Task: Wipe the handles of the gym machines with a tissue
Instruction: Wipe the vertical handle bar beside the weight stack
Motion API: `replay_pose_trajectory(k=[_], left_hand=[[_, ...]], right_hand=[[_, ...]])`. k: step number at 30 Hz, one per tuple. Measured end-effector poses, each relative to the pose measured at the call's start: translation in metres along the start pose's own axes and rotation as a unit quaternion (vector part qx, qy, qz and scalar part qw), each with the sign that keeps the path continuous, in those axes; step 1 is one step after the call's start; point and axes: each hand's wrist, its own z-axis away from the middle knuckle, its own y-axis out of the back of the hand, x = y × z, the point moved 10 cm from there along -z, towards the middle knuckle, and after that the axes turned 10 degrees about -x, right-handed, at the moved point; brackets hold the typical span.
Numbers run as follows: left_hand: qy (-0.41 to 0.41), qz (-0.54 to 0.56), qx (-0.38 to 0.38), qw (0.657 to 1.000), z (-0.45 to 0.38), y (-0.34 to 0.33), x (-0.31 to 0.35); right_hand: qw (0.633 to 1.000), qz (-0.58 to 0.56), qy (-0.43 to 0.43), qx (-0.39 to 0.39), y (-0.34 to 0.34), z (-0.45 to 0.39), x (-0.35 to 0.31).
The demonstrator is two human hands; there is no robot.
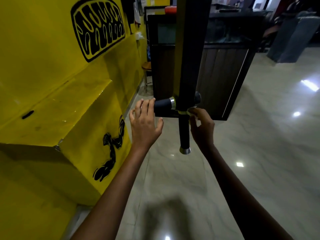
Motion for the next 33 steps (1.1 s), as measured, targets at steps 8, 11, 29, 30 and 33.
replay_pose_trajectory(k=[8,11,29,30,33], left_hand=[[0.011,-0.001,0.035,0.999,0.001,0.002,0.002],[0.007,0.003,0.039,0.999,0.002,0.002,0.002],[-0.004,-0.011,0.054,0.998,0.002,0.000,0.002],[-0.004,-0.009,0.055,0.998,0.002,0.000,0.002],[-0.005,-0.007,0.056,0.998,0.002,-0.001,0.001]], right_hand=[[0.997,0.006,-0.028,-0.078,-0.005,0.037,0.028],[1.000,0.005,-0.027,0.003,0.011,0.014,0.013],[0.998,0.048,0.042,0.014,-0.007,0.011,-0.015],[0.997,0.061,0.044,0.004,-0.014,0.016,-0.012],[0.995,0.084,0.035,-0.039,-0.029,0.042,0.002]])
